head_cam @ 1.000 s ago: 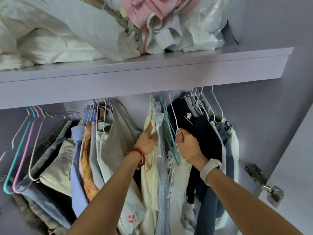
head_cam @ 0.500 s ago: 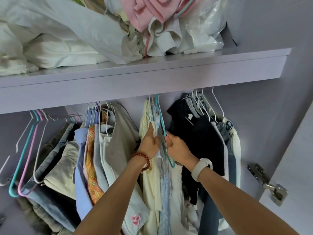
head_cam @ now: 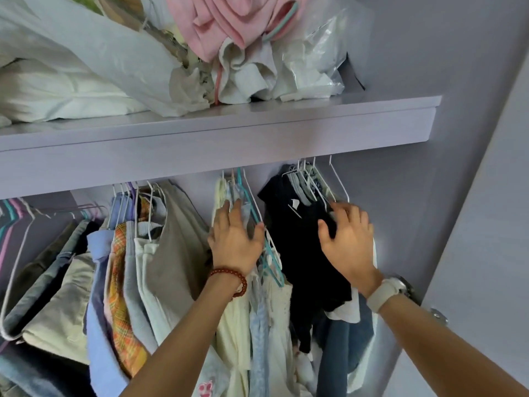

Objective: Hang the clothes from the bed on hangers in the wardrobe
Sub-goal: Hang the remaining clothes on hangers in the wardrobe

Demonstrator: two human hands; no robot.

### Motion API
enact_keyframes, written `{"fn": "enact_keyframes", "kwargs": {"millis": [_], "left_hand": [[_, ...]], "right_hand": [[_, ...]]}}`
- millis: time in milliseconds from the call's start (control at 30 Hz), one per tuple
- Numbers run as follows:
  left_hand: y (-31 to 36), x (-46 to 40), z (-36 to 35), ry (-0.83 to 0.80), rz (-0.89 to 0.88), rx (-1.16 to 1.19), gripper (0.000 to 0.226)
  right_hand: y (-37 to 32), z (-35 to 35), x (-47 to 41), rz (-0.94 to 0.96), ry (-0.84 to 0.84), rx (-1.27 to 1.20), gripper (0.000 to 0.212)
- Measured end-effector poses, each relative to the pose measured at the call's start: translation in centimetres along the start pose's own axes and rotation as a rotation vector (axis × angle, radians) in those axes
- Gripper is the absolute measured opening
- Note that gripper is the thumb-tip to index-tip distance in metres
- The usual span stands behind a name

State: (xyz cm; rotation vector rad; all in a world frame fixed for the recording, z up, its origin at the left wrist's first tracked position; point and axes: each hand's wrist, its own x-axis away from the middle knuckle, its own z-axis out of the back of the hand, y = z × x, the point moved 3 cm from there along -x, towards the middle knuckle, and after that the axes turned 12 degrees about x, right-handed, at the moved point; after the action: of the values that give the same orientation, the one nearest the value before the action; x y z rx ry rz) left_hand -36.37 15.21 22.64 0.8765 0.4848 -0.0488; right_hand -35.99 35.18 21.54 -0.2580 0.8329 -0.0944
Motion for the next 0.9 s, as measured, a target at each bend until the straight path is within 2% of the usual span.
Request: {"fn": "enact_keyframes", "kwargs": {"millis": [67,167,333,400,533,633,767,900], "left_hand": [[0.5,0.1,-1.8,-0.096,0.067,-0.134,0.082],[0.3,0.2,-3.8,-0.187,0.128,-0.227,0.093],[0.6,0.3,-5.1,-0.193,0.112,-0.263,0.083],[0.5,0.3,-5.2,-0.198,0.087,-0.279,0.076],[-0.3,0.3,-5.5,-0.213,-0.034,-0.188,0.05],[-0.8,0.3,-5.6,-0.223,-0.078,-0.168,0.043],[-0.7,0.4,-5.3,-0.253,-0.062,-0.254,0.047],[-0.5,0.7,-4.8,-0.278,-0.048,-0.306,0.048]], "right_hand": [[1.9,-0.4,-1.2,-0.113,-0.214,0.135,0.066],[3.0,-1.8,-2.5,-0.184,-0.506,0.165,0.087],[2.8,-3.4,-3.5,-0.198,-0.645,0.041,0.078],[2.8,-3.6,-3.3,-0.217,-0.65,-0.009,0.068],[3.1,-2.8,-2.9,-0.246,-0.534,0.04,0.048],[3.5,-2.4,-3.0,-0.282,-0.49,0.072,0.04],[3.8,-2.2,-3.0,-0.266,-0.468,0.128,0.041],[4.3,-2.4,-2.4,-0.188,-0.414,0.232,0.053]]}}
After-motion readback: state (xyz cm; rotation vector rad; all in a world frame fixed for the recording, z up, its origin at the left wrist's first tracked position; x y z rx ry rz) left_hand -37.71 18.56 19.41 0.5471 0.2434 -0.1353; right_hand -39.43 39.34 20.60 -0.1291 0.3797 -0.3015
